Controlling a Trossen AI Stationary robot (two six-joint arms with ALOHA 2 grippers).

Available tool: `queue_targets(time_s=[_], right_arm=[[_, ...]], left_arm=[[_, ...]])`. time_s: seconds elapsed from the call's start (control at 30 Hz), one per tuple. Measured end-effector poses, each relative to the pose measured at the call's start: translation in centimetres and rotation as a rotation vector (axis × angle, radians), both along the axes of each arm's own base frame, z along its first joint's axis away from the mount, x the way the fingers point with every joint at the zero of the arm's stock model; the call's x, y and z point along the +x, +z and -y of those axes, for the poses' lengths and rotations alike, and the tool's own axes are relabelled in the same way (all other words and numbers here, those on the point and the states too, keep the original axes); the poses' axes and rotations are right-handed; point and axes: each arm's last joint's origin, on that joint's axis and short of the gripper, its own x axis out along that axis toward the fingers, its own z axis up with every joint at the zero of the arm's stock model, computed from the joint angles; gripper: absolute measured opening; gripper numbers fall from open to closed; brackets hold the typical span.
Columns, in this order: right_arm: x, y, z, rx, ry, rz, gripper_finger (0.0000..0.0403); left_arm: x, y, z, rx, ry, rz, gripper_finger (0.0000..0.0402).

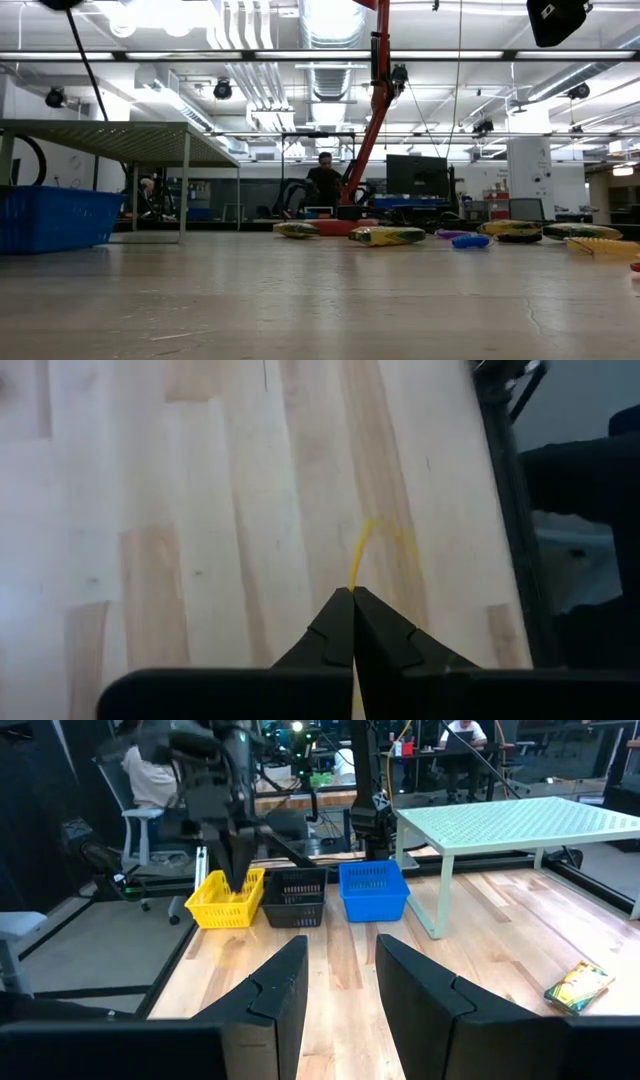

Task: Pick & Place Office Desk Supplies
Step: Put the yellow rubber band into the yellow bin

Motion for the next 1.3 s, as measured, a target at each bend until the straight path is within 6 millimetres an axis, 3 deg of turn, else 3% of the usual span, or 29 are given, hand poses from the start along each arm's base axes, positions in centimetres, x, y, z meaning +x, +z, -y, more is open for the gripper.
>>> queue_targets(time_s=[0.37, 0.67, 1.03, 1.3], right_arm=[[0.0, 0.0, 0.0, 0.0, 0.0, 0.0, 0.0116], [0.0, 0.0, 0.0, 0.0, -0.001, 0.0, 0.0116], [0.0, 0.0, 0.0, 0.0, -0.001, 0.0, 0.0116], [0.0, 0.0, 0.0, 0.0, -0.001, 0.0, 0.0116]], left_arm=[[-1.1, 5.2, -0.3, -0.022, 0.152, -0.122, 0.0001], [-3.0, 7.9, 0.2, -0.1, 0.263, -0.244, 0.0001], [-5.7, 7.6, 1.1, -0.175, 0.514, -0.481, 0.0001], [-7.5, 7.2, 2.2, -0.172, 0.603, -0.514, 0.0001]])
